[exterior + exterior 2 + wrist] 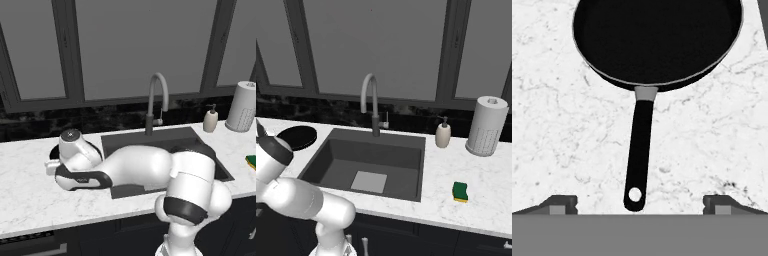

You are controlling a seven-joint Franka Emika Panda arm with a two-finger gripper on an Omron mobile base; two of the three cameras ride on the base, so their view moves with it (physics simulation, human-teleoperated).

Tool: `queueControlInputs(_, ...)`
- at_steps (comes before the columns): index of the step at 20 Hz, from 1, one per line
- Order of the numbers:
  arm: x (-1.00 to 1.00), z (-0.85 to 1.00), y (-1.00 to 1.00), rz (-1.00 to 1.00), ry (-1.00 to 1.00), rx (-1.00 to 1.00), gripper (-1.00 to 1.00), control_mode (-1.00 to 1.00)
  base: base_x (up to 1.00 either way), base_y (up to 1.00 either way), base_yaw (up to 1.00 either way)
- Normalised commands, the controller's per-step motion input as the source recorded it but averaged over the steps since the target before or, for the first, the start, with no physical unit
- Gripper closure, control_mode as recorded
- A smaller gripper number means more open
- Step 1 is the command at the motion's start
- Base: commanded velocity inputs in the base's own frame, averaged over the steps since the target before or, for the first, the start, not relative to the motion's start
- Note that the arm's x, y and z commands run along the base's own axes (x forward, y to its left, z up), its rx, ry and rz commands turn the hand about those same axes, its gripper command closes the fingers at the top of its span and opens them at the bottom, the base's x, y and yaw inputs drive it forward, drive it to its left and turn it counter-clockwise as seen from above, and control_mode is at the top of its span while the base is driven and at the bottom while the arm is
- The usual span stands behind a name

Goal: Pick the pan and sponge and place them into the sink. Then turn on the water.

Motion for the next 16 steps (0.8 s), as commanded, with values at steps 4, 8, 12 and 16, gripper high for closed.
queueControlInputs(4,0.21,-0.32,0.03,0.00,0.00,0.00,-1.00,-1.00,0.00,0.00,0.00)
queueControlInputs(8,0.23,-0.21,0.04,0.00,0.00,0.00,-1.00,-1.00,0.00,0.00,0.00)
queueControlInputs(12,0.22,-0.16,0.13,0.00,0.01,0.00,-1.00,-1.00,0.00,0.00,0.00)
queueControlInputs(16,0.05,-0.19,0.16,0.00,0.04,0.00,-1.00,-1.00,0.00,0.00,0.00)
